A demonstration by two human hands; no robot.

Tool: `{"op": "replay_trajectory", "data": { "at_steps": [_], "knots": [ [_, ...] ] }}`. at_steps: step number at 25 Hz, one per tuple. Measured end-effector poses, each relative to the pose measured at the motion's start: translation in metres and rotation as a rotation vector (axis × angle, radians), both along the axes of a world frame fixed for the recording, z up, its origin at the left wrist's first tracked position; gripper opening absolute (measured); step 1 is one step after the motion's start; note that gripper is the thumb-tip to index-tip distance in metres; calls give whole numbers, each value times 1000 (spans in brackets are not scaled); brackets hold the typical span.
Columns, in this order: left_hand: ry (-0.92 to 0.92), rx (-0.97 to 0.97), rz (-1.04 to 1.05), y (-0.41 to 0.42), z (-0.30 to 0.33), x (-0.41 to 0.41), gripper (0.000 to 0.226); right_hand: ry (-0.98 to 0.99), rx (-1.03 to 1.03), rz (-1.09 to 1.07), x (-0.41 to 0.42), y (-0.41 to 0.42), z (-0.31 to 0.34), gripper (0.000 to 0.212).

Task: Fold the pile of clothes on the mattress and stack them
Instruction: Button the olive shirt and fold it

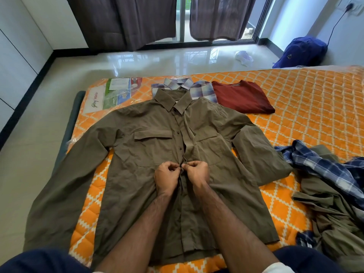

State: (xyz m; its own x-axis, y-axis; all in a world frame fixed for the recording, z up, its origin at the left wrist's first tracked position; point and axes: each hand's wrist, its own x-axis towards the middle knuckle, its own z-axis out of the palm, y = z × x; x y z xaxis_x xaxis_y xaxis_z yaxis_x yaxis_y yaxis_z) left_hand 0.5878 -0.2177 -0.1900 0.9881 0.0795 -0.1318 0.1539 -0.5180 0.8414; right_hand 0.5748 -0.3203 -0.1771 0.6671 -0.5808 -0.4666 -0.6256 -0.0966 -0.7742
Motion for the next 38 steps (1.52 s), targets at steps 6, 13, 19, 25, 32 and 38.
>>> {"op": "replay_trajectory", "data": {
  "at_steps": [6, 13, 19, 25, 32, 38],
  "knots": [
    [-98, 9, 41, 0, -8, -8, 8, -18, -53, 5, -2, 5, -4, 10],
    [34, 90, -256, 13, 23, 32, 10, 31, -303, 310, 27, -31, 44, 40],
    [-42, 136, -247, -2, 21, 77, 20, -24, -1130, 852, 46, -20, 49, 55],
    [43, 412, -204, -22, 17, 81, 54, 141, -902, 672, 58, -45, 54, 38],
    [61, 428, -173, -26, 15, 79, 41, 269, -438, 514, 64, -70, 54, 19],
    [71, 420, -77, -33, 21, 70, 55, -65, 269, 95, 63, -57, 25, 8]
  ]
}}
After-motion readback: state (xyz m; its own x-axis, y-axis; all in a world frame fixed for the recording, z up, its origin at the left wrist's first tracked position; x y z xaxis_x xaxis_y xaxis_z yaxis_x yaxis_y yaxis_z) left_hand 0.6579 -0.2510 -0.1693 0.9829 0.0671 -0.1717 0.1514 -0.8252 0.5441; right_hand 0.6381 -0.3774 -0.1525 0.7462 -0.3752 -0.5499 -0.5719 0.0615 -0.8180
